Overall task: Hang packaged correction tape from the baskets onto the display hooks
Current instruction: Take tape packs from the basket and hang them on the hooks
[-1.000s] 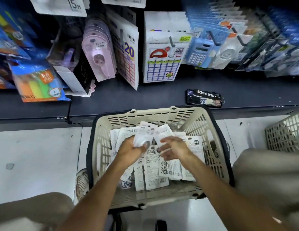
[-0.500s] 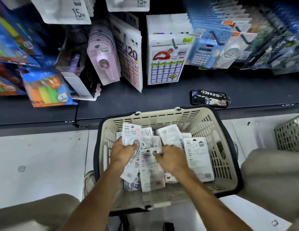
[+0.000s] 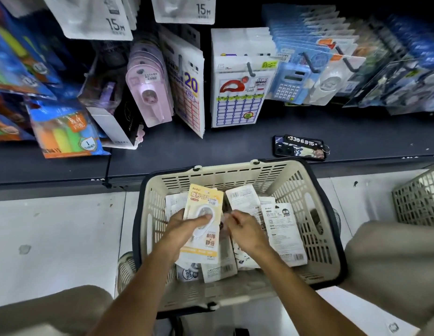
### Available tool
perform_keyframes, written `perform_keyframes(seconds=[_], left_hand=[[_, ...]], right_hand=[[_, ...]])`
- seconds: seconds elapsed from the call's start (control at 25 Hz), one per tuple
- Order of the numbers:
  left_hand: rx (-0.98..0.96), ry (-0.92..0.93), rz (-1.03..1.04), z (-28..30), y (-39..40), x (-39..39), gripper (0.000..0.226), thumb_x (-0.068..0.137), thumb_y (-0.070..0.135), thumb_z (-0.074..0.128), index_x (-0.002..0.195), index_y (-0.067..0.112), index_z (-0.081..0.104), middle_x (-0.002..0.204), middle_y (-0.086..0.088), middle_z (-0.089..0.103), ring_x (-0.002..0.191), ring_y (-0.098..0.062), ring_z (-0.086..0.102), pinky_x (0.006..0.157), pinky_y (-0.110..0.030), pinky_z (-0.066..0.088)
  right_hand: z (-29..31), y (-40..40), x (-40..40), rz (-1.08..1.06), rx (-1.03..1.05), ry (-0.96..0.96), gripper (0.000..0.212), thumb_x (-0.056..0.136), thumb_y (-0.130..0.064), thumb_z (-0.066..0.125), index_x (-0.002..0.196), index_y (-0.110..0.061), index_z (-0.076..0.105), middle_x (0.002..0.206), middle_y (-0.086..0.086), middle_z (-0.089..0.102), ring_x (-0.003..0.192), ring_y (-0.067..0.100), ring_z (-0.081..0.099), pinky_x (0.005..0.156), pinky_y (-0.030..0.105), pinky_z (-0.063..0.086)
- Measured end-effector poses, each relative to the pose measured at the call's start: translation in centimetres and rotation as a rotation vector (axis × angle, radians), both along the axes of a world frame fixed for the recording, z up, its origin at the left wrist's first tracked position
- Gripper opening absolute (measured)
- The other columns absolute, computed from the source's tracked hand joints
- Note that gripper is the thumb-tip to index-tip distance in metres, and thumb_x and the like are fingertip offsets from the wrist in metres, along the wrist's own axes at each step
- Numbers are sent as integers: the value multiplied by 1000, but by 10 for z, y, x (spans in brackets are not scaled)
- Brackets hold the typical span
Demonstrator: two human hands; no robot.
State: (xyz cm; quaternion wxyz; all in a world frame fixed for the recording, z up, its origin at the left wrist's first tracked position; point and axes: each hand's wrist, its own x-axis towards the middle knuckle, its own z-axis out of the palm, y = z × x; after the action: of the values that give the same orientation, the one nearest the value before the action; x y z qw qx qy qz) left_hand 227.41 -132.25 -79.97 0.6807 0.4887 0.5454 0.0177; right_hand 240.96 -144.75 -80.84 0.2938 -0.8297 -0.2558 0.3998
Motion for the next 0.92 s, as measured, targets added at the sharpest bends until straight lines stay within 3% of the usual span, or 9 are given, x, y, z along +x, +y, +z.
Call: perform_keyframes(seconds=[0.08,0.16,0.24,0.36,0.44,0.52,0.64,0.84,0.92], left_hand=[[18,46,50,-4,0,-4,29,78,25,87,104,24,75,94,3,80,91,-23,76,87,-47,61],[40,52,78,-6,2,-6,24,80,26,86,100,26,73,95,6,78,89,-17,73,76,-37,60],[63,56,77,-5,2,-6,20,81,27,85,91,31,69,88,15,73,81,-6,68,60,-23,49],[72,63,88,-6,2,-3,20,82,25,84,87,31,66,85,16,71,78,-3,65,56,-21,43],[79,79,103,-9,2,-3,21,83,25,84,87,30,64,82,16,69,77,-3,62,55,-22,42],[83,88,114,-10,3,-4,24,82,26,84,90,29,62,83,16,66,77,-3,60,55,-22,41],[82,77,116,-10,5,-3,28,81,29,85,94,28,61,86,15,66,79,-2,59,57,-21,40],[118,-32,-8,-3,7,-2,44,74,32,89,112,27,68,102,9,76,95,-12,70,76,-29,54],[21,-87,-107,1,5,0,45,79,40,84,119,27,69,112,3,77,103,-18,72,87,-35,56]], right_hand=[[-10,-9,10,80,-222,-399,37,100,-42,52,123,-13,56,117,5,64,105,24,59,82,35,50],[-17,-10,16,297,-487,-531,62,97,-40,56,145,-6,37,138,11,53,125,29,50,97,39,47],[-17,-3,14,363,-576,-632,57,94,-22,56,144,-1,39,127,13,63,115,28,61,91,38,53],[-3,0,24,307,-474,-738,35,92,-5,50,127,-6,53,90,4,70,74,21,65,65,29,55],[17,-3,44,282,-401,-747,33,92,-1,49,123,-11,55,90,3,65,76,20,63,67,27,58],[40,2,70,254,-303,-779,39,90,2,54,124,-13,60,108,6,63,99,25,62,85,34,58],[76,12,99,243,-112,-672,32,92,3,57,116,-13,71,117,8,66,111,28,60,95,37,51],[108,16,106,498,3,32,26,88,10,64,89,-12,79,86,0,74,81,10,65,78,27,53],[103,29,87,577,-4,105,31,86,8,66,79,-21,76,78,-8,71,69,0,63,69,16,50]])
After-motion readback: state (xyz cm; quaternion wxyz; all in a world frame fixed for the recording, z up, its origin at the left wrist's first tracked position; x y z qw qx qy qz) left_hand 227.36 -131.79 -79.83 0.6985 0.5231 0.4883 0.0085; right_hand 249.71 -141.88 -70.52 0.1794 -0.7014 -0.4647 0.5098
